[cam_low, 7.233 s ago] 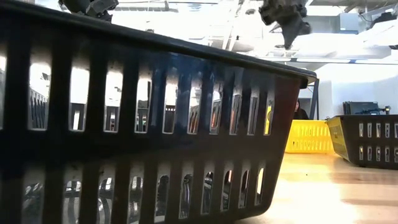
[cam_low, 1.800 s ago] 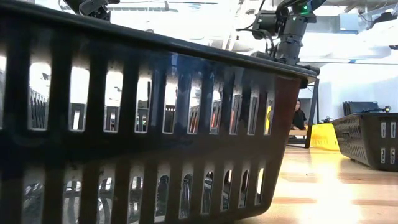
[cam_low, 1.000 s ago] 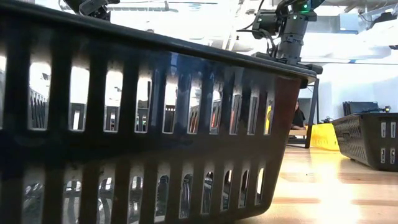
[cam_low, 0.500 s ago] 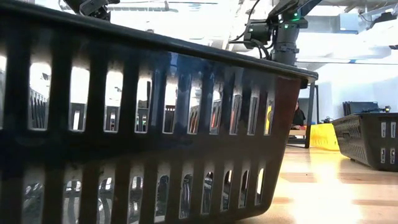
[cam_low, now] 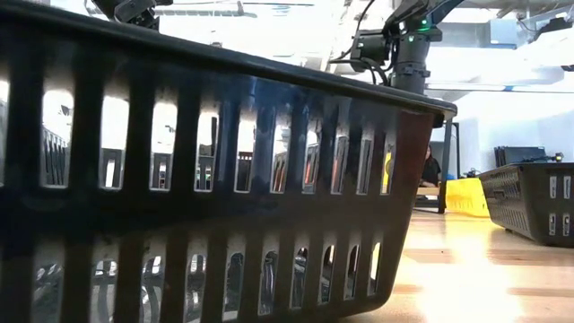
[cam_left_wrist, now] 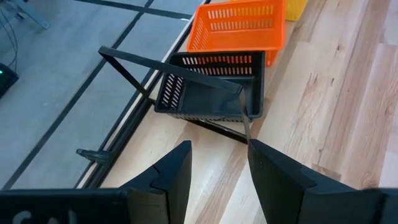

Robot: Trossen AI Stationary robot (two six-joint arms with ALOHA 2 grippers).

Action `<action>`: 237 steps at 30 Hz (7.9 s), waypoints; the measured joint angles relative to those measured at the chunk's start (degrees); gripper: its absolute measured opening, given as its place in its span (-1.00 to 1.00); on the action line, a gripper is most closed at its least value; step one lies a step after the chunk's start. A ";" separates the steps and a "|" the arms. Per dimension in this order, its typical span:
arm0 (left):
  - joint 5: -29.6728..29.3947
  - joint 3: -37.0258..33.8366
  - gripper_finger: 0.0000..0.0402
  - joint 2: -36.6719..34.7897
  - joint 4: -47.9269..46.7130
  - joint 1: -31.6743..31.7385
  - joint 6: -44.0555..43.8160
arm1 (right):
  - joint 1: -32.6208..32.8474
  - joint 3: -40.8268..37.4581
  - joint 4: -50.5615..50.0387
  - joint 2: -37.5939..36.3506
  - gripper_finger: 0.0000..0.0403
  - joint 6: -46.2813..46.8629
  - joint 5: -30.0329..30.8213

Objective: Stack baskets on shelf by color
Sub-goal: Stack the left yellow bin on top of the other yellow bin on the shelf, then adjust the orange bin

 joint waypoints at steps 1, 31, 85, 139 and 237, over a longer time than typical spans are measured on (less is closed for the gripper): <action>-0.01 0.00 -0.27 0.00 0.00 0.00 0.00 | 0.00 0.74 -0.39 0.15 -0.64 -0.33 0.27; -0.07 0.00 -0.27 0.00 0.02 0.00 0.00 | -3.29 11.23 1.04 -0.16 -0.91 -10.92 5.88; -3.08 0.00 -0.27 0.02 0.02 -0.02 -8.41 | -6.61 64.00 -24.15 39.79 -1.00 -53.70 -15.06; -3.13 0.00 -0.27 0.02 0.00 -0.01 -9.53 | -9.76 62.60 -29.24 43.05 -1.00 -56.11 -12.68; -1.44 0.00 -0.27 0.02 -0.02 -0.02 -10.80 | 8.28 10.76 -8.52 -4.14 -1.00 -33.49 -2.89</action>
